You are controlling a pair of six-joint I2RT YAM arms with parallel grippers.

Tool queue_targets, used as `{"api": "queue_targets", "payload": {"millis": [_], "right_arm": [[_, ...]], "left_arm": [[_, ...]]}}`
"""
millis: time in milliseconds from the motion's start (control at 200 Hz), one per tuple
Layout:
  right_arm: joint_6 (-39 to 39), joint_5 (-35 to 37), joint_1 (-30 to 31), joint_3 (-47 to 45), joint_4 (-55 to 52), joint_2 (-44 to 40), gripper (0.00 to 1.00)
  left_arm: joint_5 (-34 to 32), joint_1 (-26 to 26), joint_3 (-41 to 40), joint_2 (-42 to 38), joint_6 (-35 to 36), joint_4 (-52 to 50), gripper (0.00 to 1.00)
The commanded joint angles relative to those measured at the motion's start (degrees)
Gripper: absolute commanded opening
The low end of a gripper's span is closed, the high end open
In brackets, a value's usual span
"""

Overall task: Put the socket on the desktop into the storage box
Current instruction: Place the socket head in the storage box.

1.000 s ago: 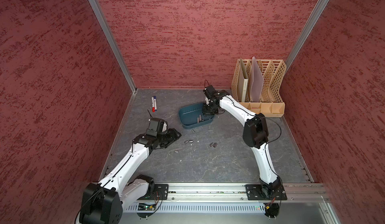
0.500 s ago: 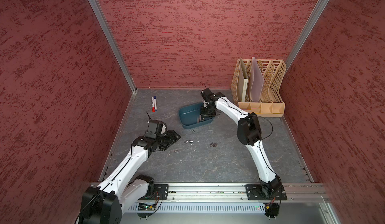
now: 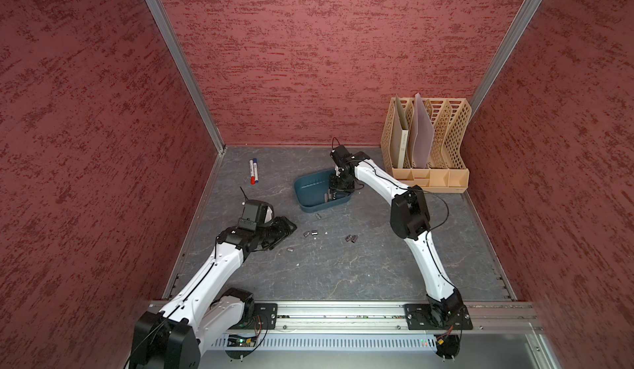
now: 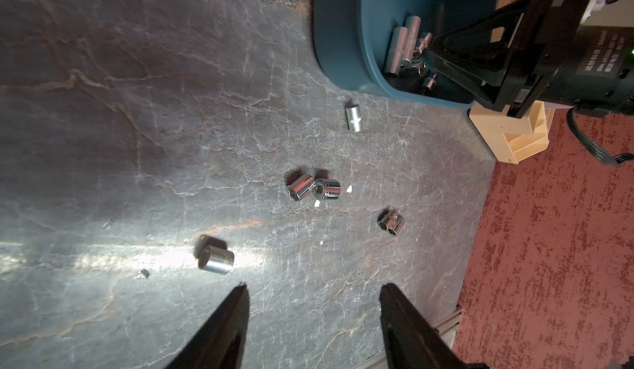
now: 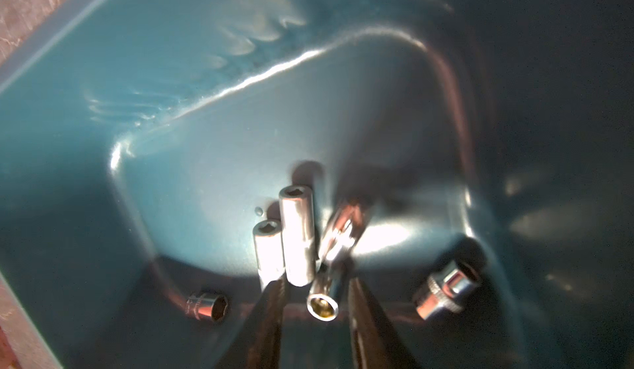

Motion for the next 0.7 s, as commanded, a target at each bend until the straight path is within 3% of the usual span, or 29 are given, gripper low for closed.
{"api": "queue_targets", "payload": {"millis": [0,391,696], "right_arm": [[0.0,0.59,-0.19,1.66,-0.81,-0.75,0.39],[-0.62,0.7,0.08,-0.01,-0.06,-6.08,0.39],[-1.27,-0.68,1.08,-15.33,7.82,-19.26,0.4]], "left_arm": [[-0.07,0.33,-0.55,-0.56,-0.15,-0.75,0.64],[-1.38,0.33,0.06,-0.2,-0.39,-3.35,0.64],[-4.12,-0.93,2.12,2.15,-0.51,-7.1,0.64]]}}
